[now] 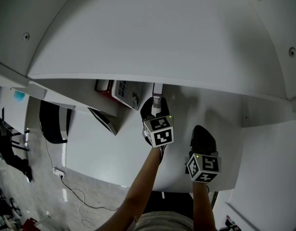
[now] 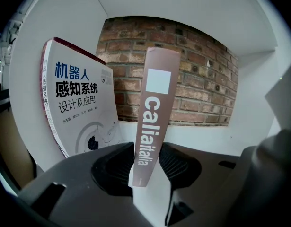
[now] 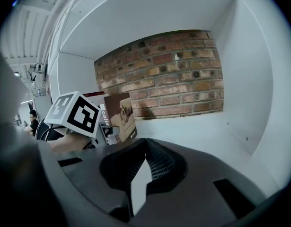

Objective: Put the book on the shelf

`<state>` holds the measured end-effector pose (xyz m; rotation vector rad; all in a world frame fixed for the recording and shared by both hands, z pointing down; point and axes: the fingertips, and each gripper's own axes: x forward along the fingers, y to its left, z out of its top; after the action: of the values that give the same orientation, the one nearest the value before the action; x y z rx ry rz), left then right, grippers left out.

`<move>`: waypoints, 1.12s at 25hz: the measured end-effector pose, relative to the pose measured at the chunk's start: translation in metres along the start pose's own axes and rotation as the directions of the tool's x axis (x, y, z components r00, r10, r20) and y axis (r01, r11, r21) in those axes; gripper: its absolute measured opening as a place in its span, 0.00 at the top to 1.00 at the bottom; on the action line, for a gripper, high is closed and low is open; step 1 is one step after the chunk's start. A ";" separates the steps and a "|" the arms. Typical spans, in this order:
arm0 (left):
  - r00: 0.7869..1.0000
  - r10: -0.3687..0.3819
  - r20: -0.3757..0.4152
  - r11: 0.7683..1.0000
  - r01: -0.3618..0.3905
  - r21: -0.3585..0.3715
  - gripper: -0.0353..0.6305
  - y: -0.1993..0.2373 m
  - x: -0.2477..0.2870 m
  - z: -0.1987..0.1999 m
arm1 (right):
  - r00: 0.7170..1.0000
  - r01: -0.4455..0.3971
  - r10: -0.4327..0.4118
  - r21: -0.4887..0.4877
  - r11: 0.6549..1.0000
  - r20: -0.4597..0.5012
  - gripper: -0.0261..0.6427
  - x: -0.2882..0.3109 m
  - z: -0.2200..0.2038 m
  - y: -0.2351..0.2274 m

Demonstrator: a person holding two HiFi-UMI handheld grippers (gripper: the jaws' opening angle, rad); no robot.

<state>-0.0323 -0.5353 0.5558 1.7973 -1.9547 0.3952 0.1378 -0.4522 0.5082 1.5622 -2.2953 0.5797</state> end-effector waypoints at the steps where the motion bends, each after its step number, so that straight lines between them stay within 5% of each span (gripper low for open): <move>1: 1.000 -0.004 -0.001 1.000 0.004 -0.001 0.71 0.000 0.000 -0.001 | 1.000 -0.004 0.004 0.001 1.000 -0.001 0.94 0.000 0.000 0.000; 8: 0.999 -0.032 0.039 0.999 0.031 0.024 0.59 -0.001 -0.009 0.012 | 1.000 -0.024 0.024 0.021 0.999 -0.001 0.94 -0.001 -0.003 0.005; 19: 0.997 -0.073 0.029 0.997 0.073 0.011 0.59 -0.007 -0.053 -0.007 | 0.999 -0.025 0.025 -0.001 1.000 0.029 0.94 -0.011 0.005 0.012; 28: 0.989 -0.129 0.070 0.990 0.133 -0.051 0.85 -0.018 -0.116 0.000 | 0.997 -0.017 0.019 -0.026 1.000 0.070 0.94 -0.032 0.015 0.022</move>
<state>-0.0096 -0.4376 0.4950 1.9125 -1.8592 0.2388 0.1285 -0.4268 0.4765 1.5757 -2.3605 0.5053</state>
